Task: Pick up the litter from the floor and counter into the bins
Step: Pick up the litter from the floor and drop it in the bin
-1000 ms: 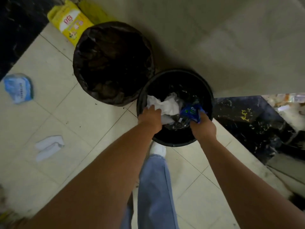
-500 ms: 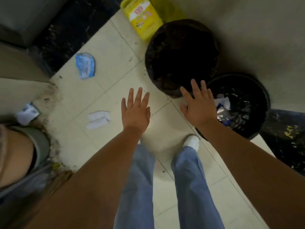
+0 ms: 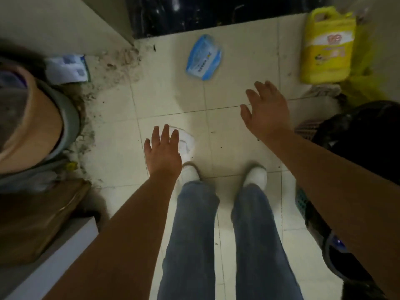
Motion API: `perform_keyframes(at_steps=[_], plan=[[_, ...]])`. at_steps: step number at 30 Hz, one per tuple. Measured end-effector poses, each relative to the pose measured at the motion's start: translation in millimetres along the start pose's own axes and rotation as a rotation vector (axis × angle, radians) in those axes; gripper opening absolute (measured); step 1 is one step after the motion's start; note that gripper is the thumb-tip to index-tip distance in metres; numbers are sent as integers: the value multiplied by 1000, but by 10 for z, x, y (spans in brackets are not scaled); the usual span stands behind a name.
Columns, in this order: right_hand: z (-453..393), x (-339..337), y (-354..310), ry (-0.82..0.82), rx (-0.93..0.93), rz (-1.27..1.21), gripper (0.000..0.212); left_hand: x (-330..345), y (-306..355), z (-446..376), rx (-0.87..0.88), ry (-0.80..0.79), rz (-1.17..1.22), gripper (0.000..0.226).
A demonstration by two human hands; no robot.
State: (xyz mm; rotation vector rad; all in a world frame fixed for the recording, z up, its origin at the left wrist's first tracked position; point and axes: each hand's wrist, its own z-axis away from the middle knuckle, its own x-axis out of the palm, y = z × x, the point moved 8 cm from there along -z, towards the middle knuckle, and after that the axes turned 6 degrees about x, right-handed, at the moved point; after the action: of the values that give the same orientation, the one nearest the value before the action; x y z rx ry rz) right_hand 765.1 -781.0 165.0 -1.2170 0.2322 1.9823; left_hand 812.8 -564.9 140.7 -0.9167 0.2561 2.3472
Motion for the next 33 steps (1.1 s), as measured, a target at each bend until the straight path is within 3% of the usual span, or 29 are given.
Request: perform_keyframes(at_steps=[9,15,18,21,25,29,33], plan=[[-1280,1546,-268,-194,-163,280,53,1539,-632,-1098,-140,-185,161,69],[-2232,2142,-390,-58,-179,355,70,2315,-600,-1850,-151,-99,335,70],[-2569,2242,-541,83,-195,401,51,2423,-602,-2041,-111,-25,308,48],[-2646,2206,-625,203,-143,410,34,2454,-550,-1994,-112,-53,408,29],[-2286,2036,-620,169,-171,347,32,2115,-575,-1810,-178,14,434,26],[-1628,1523,-433,129,-197,242,24,1213,-412,-1502,-198,129,586,26],[-923,734,-114,33,-141,-54,17,142,-160,-1065,-288,188,716,21]])
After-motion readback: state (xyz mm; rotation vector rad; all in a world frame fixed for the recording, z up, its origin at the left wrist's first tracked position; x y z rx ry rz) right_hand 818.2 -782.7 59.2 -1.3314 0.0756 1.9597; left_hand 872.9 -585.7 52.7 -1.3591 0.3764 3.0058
